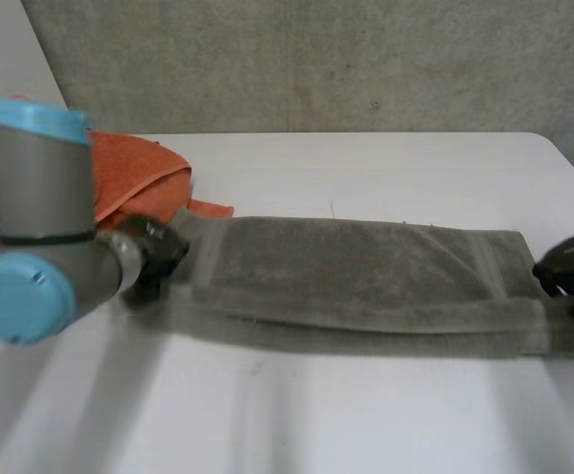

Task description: Fold the laundry.

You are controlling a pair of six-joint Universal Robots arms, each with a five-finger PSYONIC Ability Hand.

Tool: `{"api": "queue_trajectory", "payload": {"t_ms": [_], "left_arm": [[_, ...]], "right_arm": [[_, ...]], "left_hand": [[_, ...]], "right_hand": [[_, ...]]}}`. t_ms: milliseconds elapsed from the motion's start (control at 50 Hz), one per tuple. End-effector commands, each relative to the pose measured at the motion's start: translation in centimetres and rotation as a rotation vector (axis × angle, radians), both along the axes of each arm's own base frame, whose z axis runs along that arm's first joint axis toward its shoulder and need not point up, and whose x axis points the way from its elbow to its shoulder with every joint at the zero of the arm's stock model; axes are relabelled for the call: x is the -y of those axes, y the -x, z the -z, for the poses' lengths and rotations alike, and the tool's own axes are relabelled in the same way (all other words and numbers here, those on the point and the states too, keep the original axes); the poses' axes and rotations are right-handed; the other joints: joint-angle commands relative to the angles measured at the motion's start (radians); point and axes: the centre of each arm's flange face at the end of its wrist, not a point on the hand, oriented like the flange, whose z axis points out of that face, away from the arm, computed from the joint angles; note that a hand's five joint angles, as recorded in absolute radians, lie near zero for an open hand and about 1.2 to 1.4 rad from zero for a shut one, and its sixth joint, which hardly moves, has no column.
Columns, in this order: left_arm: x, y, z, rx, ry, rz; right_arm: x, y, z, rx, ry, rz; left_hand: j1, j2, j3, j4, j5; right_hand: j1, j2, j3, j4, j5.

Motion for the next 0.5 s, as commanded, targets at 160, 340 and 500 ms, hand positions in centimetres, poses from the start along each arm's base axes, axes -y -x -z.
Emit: {"api": "queue_trajectory", "payload": {"t_ms": [160,340,500], "left_arm": [[9.4,4.0,1.4,-0.085,0.222,-0.117],[11.3,6.0,2.5,-0.110,0.344,-0.050],[11.5,6.6,0.5,-0.166,0.474,-0.054]], "right_arm": [[7.1,-2.7,2.7,0.082,0.251,0.052],[10.1,-4.0,3.9,0.107,0.419,0.075],[9.7,-3.8,2.2,0.187,0.437,0.170]], "left_hand": [[0.236,0.199,0.206,0.201,0.245],[-0.199,-0.237,-0.230,-0.235,-0.191],[-0.985,-1.023,-1.016,-1.021,-0.977]], "right_hand": [[0.270,0.221,0.206,0.202,0.214],[-0.749,-0.798,-0.813,-0.816,-0.805],[-0.952,-1.001,-1.016,-1.019,-1.007]]}}
